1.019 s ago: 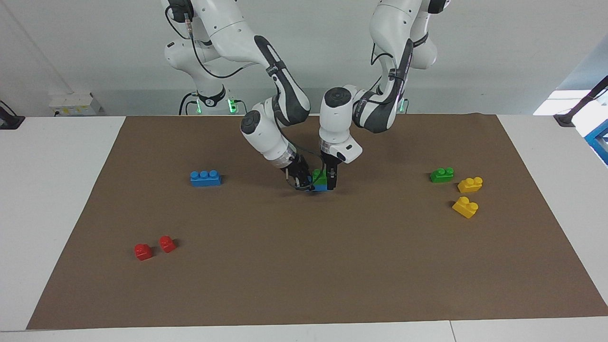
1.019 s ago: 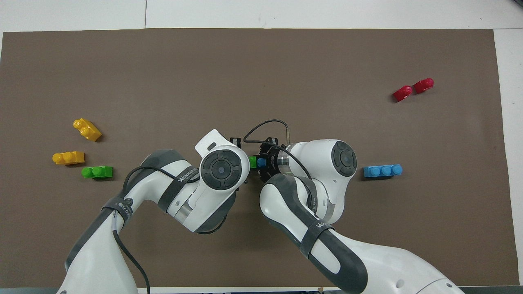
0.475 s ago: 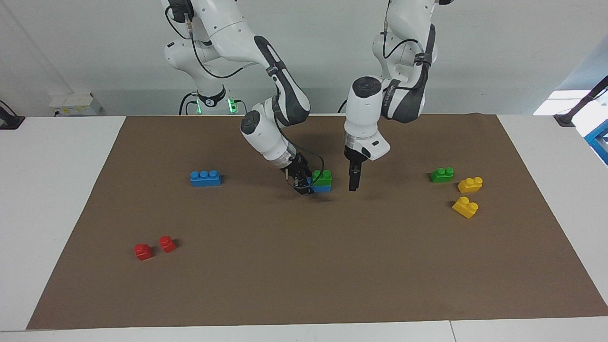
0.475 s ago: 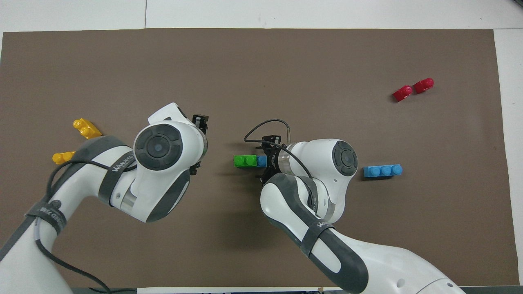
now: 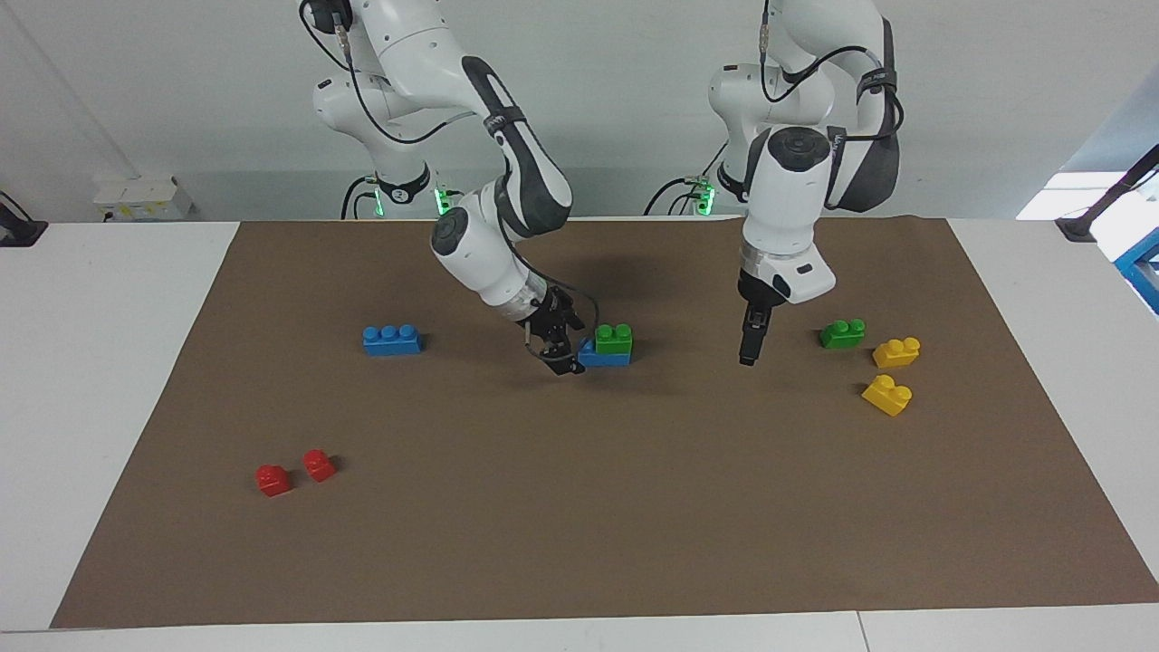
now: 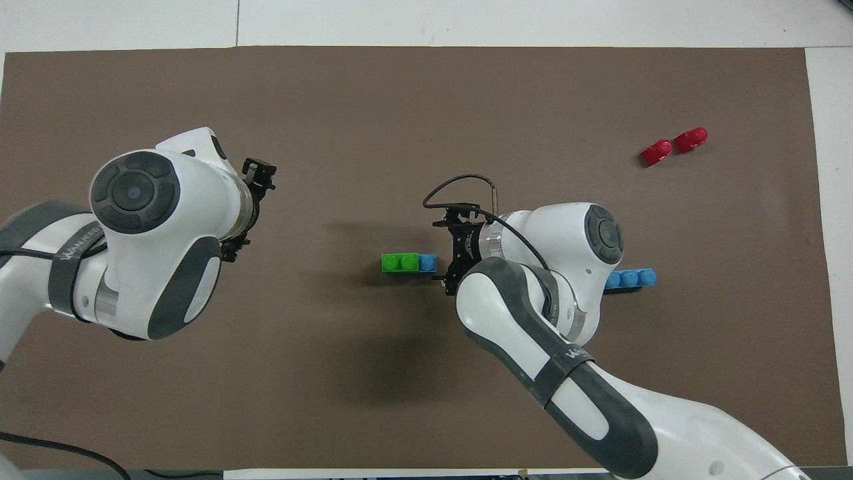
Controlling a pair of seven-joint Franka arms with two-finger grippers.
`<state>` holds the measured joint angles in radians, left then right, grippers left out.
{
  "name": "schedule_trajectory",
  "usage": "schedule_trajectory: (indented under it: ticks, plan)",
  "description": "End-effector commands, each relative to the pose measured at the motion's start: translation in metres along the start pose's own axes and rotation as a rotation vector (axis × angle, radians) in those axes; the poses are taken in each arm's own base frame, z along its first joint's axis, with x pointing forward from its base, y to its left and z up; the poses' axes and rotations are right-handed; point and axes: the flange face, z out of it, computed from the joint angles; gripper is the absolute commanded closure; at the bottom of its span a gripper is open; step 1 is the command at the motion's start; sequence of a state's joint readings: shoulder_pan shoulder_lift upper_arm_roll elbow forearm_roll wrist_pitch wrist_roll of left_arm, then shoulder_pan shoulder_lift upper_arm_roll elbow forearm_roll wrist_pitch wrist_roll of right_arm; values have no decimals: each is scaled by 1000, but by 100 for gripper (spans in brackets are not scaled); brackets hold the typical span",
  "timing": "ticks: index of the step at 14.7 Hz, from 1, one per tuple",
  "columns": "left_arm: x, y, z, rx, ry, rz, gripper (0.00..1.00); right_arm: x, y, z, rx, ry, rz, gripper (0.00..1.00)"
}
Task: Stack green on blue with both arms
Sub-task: 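Open the left gripper and withdraw it while the right gripper holds the blue brick, then release the joined bricks with the right gripper while the left gripper returns to rest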
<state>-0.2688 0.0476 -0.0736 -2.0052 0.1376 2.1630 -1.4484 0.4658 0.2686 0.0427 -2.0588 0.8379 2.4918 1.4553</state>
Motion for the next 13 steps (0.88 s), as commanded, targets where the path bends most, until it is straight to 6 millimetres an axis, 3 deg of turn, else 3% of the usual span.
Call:
schedule_trajectory:
  ticks: [1,7,10,13]
  plan:
    - [38,-17,-22,29,10,173,0,11,-13,-40,-18,-7,-93,0]
    - [137,-64,-78,18,-94,546,0,33,-49,-112,-81,55,-356,0]
    - [150,-65,-101,5,-94,680,0,53,-66,-147,-98,80,-505,0]
    - [156,-64,-115,-14,-79,808,0,72,-73,-161,-99,103,-648,0]
